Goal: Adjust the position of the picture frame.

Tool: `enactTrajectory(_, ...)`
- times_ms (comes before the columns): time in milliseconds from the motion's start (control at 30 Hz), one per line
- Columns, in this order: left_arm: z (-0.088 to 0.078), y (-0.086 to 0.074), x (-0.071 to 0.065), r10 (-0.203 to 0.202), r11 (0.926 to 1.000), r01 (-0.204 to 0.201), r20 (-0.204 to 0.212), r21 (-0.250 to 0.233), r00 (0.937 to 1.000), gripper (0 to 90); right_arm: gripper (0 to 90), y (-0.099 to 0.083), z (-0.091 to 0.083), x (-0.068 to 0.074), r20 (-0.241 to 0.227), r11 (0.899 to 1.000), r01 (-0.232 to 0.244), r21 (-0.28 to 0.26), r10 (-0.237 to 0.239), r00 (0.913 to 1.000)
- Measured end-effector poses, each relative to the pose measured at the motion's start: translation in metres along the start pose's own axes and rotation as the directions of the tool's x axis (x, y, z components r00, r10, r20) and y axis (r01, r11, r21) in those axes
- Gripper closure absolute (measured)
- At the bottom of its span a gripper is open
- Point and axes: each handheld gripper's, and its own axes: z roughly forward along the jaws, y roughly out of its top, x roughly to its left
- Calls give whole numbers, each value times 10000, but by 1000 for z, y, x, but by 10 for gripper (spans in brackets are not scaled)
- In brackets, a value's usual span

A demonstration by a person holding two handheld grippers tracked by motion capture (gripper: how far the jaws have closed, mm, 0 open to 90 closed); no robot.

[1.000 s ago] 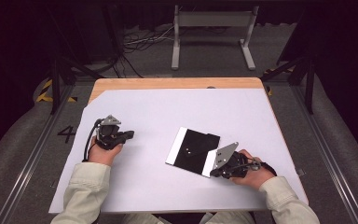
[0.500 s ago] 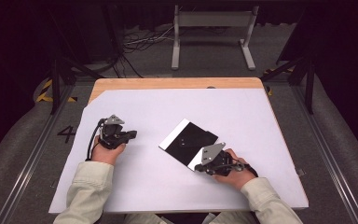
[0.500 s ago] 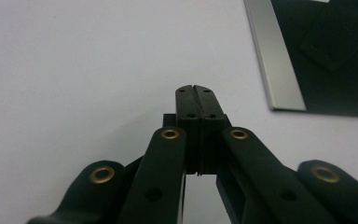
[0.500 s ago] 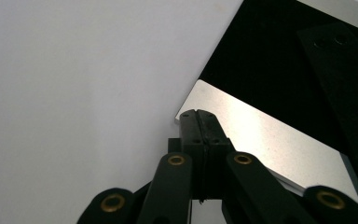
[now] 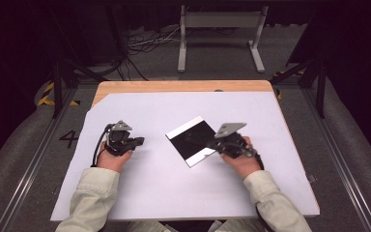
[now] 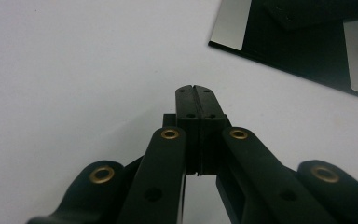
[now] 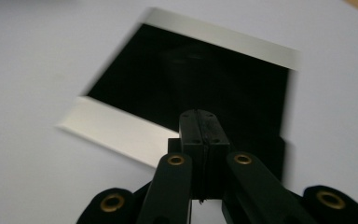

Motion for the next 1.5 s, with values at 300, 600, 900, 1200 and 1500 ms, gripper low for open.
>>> enactTrajectory(300,0,0,-3,86,10000,-86,14,-7,10000,898,900,-26,16,-51,730,9765,-1863,1080,1791,9811)
enactTrajectory(600,0,-1,-2,70,10000,-71,64,37,10000,887,900,-13,20,-25,-418,9790,-891,1834,984,9943)
enactTrajectory(900,1,-4,-3,122,9998,-124,112,136,9999,883,900,-10,22,21,-1383,9874,-235,1567,455,9893)
enactTrajectory(1200,0,-11,-9,325,9994,-327,132,123,9994,870,900,-14,25,30,-1423,9941,-394,1011,537,9884)
enactTrajectory(1500,-13,-21,-9,968,9944,-954,316,-454,9948,799,894,-12,0,21,-1067,9981,-437,435,481,9931)
